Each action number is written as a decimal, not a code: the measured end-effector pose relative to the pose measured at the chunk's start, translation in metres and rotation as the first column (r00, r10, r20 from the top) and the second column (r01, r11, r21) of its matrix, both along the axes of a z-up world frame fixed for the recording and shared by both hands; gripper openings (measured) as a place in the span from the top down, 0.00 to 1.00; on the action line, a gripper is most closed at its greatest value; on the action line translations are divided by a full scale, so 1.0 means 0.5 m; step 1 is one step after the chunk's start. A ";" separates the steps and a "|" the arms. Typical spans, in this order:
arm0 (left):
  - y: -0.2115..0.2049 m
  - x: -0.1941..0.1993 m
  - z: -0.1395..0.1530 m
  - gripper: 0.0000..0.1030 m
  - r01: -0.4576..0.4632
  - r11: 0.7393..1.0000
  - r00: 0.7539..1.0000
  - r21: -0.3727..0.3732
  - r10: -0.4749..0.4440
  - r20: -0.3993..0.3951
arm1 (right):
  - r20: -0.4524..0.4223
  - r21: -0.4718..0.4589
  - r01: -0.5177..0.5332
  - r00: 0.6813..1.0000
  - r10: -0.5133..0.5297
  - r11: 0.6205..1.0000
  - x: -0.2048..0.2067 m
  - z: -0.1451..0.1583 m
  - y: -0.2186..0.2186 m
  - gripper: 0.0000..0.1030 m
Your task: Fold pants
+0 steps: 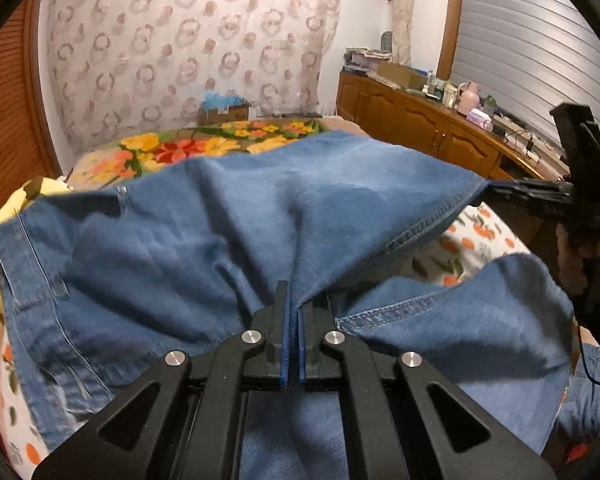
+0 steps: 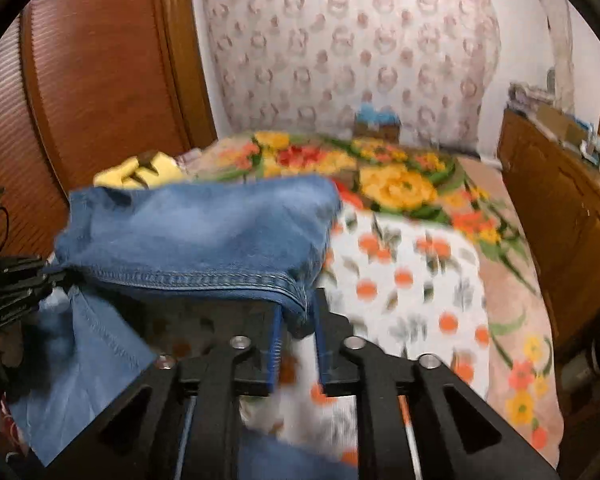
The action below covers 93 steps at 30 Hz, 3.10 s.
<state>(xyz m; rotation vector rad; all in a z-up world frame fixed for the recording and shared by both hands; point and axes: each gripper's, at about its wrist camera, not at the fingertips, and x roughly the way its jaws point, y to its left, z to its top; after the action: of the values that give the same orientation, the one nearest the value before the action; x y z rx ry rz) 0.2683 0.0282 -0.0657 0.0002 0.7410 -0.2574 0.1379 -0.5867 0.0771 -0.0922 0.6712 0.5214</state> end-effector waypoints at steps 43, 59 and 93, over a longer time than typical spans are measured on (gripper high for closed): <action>0.016 -0.012 -0.051 0.96 -0.032 0.999 0.998 0.039 0.033 -0.045 | -0.101 -0.075 0.006 0.995 -0.014 0.997 0.057 -0.101 0.073 0.81; -0.132 0.172 0.176 0.97 0.021 0.996 0.999 0.091 -0.024 0.032 | 0.163 0.000 0.120 0.979 -0.119 0.993 0.267 0.264 0.004 0.86; 0.017 -0.033 0.071 0.57 -0.061 0.997 0.998 0.048 0.062 -0.018 | -0.070 0.065 0.050 0.996 -0.045 0.997 0.010 -0.071 -0.111 0.70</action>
<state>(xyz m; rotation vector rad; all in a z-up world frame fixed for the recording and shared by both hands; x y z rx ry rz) 0.2516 0.0368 -0.0304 0.0197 0.7650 -0.1810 0.1431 -0.6422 0.0415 0.0049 0.7208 0.5026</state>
